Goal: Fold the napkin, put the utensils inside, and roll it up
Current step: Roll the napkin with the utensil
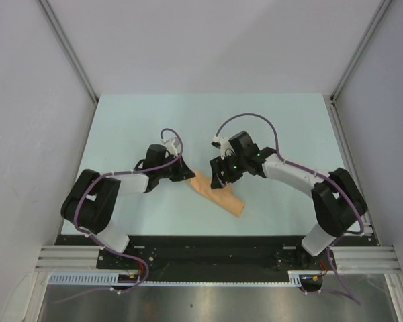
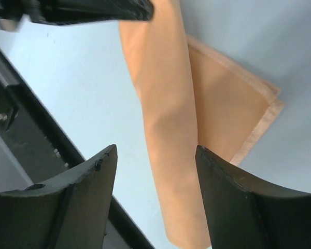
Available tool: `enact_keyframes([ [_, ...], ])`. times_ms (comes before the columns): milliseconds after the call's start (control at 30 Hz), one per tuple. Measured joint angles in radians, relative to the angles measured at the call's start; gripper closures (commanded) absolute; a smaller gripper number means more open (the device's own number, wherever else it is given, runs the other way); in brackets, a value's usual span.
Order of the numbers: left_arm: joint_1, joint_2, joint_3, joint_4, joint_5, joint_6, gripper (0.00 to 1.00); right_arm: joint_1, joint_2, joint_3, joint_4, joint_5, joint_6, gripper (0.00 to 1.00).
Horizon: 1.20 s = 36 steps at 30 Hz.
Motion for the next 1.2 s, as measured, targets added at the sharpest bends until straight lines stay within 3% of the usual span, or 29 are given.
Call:
enact_keyframes([
  [200, 0.000, 0.026, 0.022, -0.025, 0.000, 0.000, 1.00, 0.162, -0.140, -0.061, 0.075, 0.269, -0.053, 0.30],
  [367, 0.000, 0.039, 0.035, -0.039, 0.000, 0.000, 1.00, 0.282, -0.124, -0.095, 0.093, 0.465, -0.110, 0.28],
  [533, 0.000, 0.048, 0.043, -0.044, 0.001, 0.000, 1.00, 0.323, -0.072, -0.118, 0.122, 0.587, -0.157, 0.28],
  [1100, -0.002, 0.054, 0.074, -0.069, 0.009, 0.000, 1.00, 0.323, 0.054, -0.118, 0.165, 0.599, -0.188, 0.32],
  [1200, -0.002, 0.057, 0.085, -0.072, 0.012, 0.000, 0.80, 0.294, 0.066, -0.105, 0.163, 0.572, -0.171, 0.41],
])
